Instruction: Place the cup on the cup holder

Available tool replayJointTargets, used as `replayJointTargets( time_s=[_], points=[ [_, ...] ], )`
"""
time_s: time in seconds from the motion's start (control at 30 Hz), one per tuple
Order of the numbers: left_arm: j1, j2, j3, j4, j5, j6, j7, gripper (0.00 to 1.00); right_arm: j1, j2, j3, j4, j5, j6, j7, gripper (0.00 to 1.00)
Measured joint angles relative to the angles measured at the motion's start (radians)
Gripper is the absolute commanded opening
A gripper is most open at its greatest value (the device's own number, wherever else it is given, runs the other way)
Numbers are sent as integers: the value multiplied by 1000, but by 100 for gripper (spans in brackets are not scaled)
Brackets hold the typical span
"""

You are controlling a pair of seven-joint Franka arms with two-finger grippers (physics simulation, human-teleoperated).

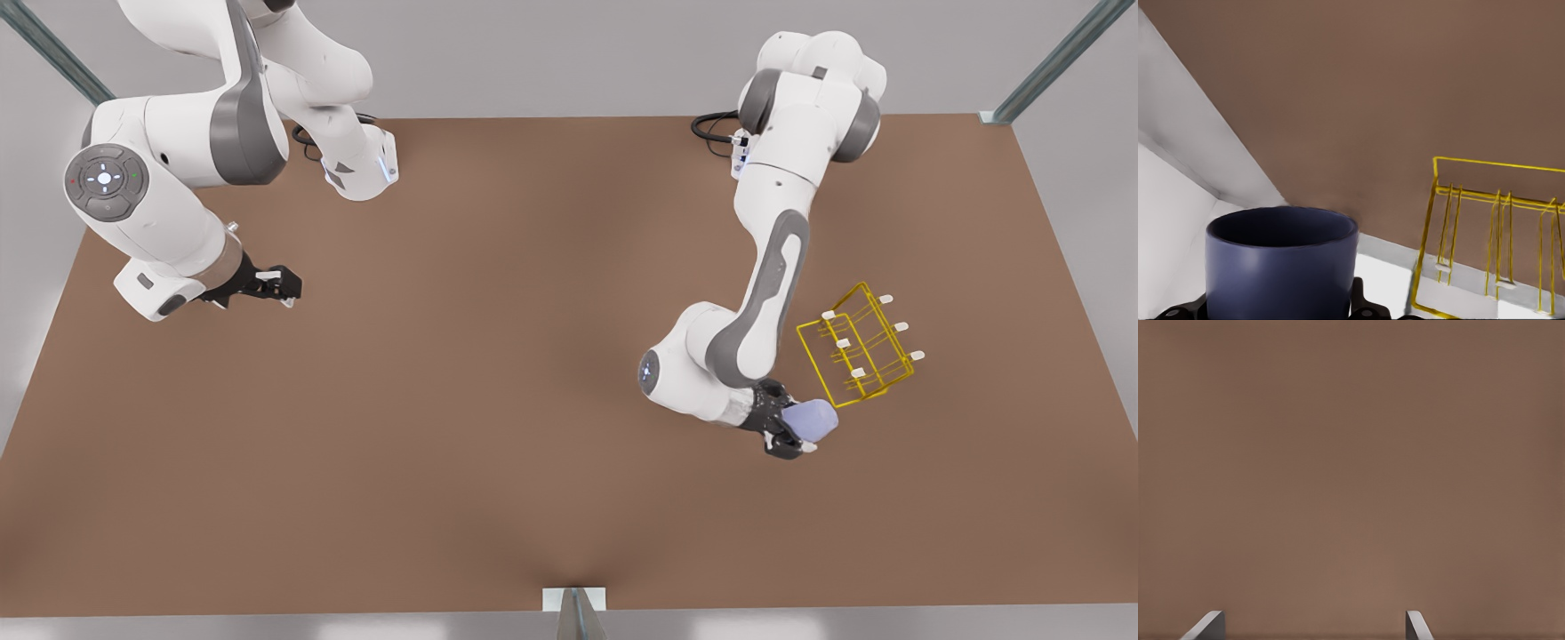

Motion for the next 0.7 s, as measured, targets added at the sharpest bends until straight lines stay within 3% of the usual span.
replayJointTargets(
  time_s=[0.1,0.23,0.7],
  points=[
    [17,2,2,-23,247,-86,10,77,0,0,0,0,0,0,0,100],
    [47,4,4,-106,406,-181,37,77,1,0,0,0,-1,0,0,100],
    [113,38,2,-203,440,-328,130,77,-7,0,0,0,-3,0,-1,100]
  ],
)
